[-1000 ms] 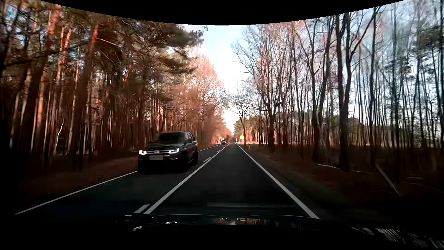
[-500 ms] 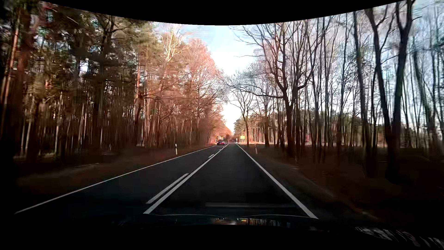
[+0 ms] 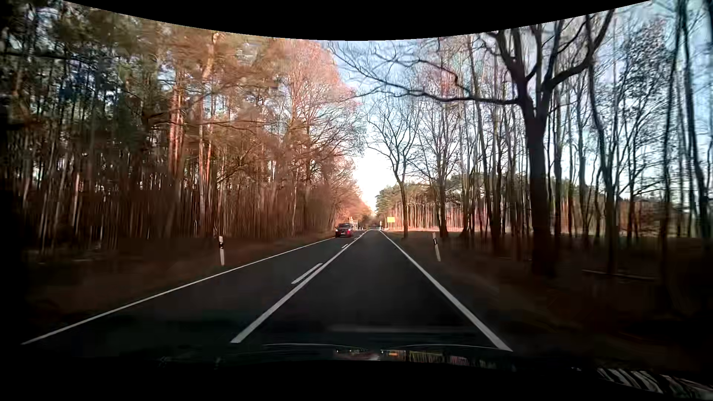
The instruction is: Follow the waypoints while adhering to traffic rules and regulations
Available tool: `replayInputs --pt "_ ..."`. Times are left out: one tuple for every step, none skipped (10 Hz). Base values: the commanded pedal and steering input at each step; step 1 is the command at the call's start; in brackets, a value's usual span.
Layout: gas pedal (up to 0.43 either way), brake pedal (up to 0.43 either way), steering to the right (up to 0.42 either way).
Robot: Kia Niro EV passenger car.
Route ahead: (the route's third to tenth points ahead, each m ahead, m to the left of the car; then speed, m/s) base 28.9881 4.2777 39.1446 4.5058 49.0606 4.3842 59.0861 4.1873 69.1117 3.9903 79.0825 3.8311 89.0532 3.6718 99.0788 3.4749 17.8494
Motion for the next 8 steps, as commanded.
replayInputs --pt "0.157 0.000 -0.002" --pt "0.157 0.000 -0.002" --pt "0.157 0.000 -0.002" --pt "0.157 0.000 -0.002" --pt "0.157 0.000 -0.002" --pt "0.157 0.000 -0.001" --pt "0.150 0.000 -0.002" --pt "0.150 0.000 -0.002"
